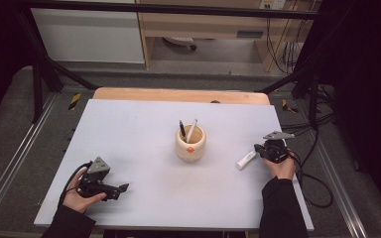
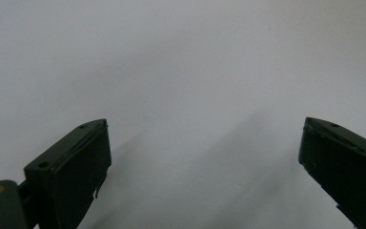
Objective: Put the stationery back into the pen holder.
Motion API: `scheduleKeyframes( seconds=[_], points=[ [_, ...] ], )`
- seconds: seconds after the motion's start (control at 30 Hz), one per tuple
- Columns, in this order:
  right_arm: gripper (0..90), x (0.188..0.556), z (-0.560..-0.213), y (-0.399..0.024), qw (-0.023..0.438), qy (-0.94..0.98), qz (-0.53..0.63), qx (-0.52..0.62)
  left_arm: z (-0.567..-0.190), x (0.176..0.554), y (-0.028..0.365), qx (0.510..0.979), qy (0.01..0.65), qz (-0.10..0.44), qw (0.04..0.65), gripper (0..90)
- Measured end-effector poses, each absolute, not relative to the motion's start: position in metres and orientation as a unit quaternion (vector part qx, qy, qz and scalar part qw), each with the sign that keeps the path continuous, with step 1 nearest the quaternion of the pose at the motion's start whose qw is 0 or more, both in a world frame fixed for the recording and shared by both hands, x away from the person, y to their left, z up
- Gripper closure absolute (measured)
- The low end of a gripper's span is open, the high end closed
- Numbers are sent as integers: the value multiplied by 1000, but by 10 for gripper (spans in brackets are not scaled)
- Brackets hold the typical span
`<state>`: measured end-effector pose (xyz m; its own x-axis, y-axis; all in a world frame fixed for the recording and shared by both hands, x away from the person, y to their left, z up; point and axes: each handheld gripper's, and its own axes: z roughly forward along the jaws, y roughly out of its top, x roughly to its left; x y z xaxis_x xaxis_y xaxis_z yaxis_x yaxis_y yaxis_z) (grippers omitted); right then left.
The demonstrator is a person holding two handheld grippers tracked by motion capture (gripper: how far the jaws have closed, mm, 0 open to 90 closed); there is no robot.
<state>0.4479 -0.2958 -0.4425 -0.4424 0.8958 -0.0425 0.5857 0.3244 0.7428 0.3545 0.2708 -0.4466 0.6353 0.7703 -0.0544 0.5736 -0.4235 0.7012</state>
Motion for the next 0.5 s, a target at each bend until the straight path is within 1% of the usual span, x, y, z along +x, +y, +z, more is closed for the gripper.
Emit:
scheduleKeyframes(
  seconds=[0.5],
  points=[
    [900, 434, -446, -280, 209, 795, 350, 448, -446, 354, 270, 833, 402, 140, 354, 37]
  ],
)
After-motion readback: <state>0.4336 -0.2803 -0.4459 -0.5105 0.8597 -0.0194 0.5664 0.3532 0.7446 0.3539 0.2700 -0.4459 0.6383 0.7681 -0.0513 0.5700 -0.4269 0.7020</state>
